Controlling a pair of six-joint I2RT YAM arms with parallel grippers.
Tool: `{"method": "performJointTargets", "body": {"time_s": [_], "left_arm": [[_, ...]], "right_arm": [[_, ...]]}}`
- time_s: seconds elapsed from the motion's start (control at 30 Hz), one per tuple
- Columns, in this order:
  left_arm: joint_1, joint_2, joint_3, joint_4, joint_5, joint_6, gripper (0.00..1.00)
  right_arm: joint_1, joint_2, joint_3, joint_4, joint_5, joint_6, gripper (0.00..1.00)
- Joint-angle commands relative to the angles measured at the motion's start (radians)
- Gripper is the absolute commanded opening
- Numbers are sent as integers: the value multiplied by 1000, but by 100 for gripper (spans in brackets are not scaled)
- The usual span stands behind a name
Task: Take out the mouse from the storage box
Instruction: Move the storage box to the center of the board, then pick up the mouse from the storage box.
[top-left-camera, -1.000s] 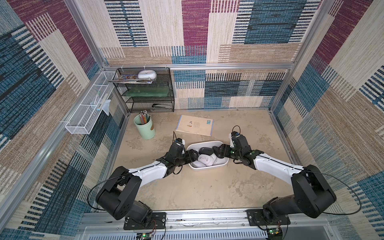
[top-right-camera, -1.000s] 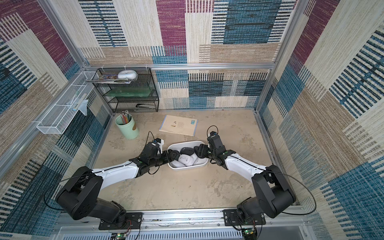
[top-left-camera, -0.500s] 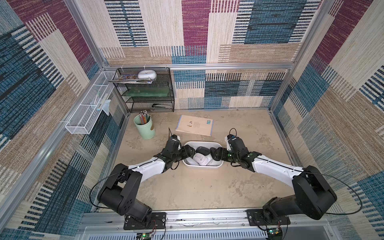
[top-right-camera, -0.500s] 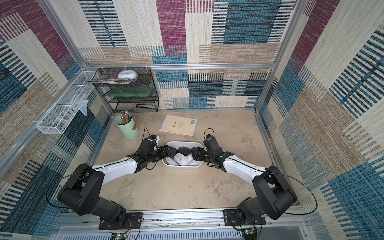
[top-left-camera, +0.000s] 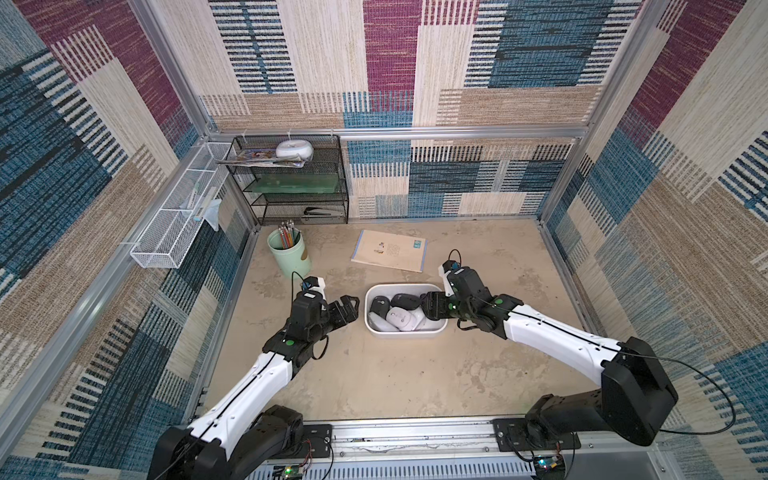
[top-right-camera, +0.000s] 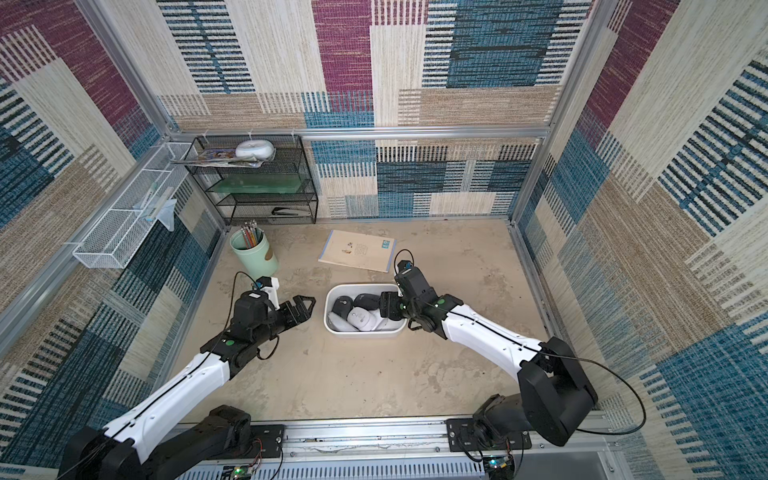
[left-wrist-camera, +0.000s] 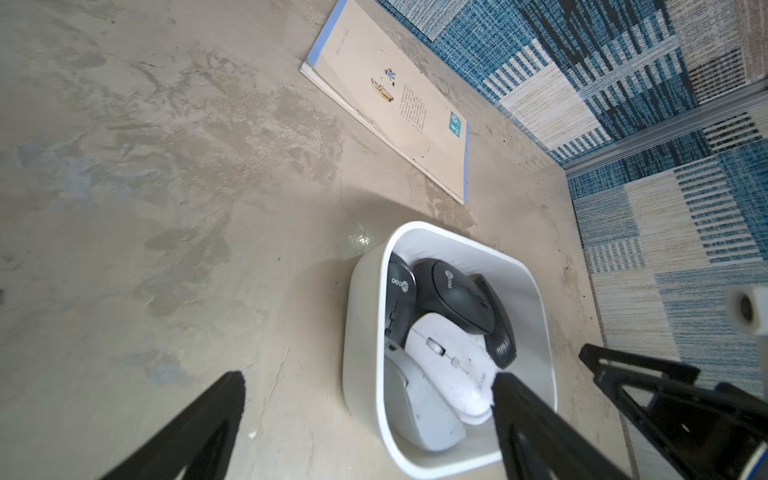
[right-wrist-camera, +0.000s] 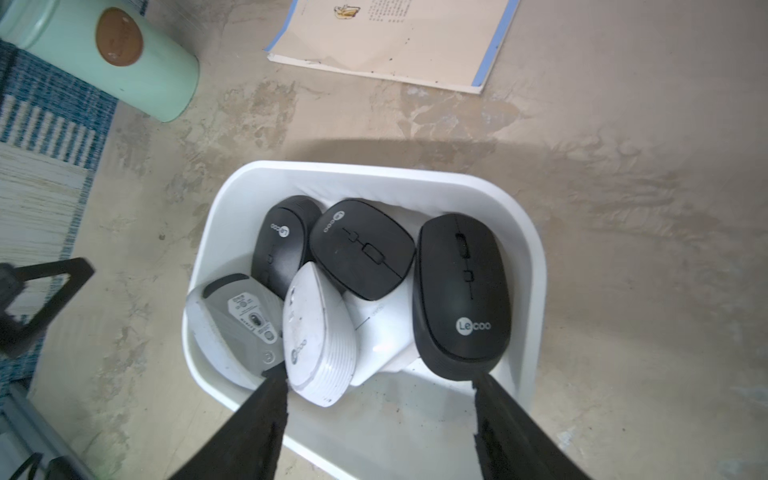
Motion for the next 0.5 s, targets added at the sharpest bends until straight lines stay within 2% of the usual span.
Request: {"method": "performJointTargets", "body": {"time_s": [0.0, 0.2, 0.37, 0.47], "left_arm": [[3, -93, -39, -69, -83, 55, 97], [3, -229, -107, -66, -158, 105, 98], [4, -259, -120, -61, -180, 127, 98], [3, -261, -118, -64, -178, 127, 99]], "right_arm": [[52, 15, 24, 8, -20, -68, 73], [177, 153, 190, -57, -34, -175, 73], [246, 296, 323, -131, -35, -260, 72], [279, 372, 398, -184, 7, -295, 72]]}}
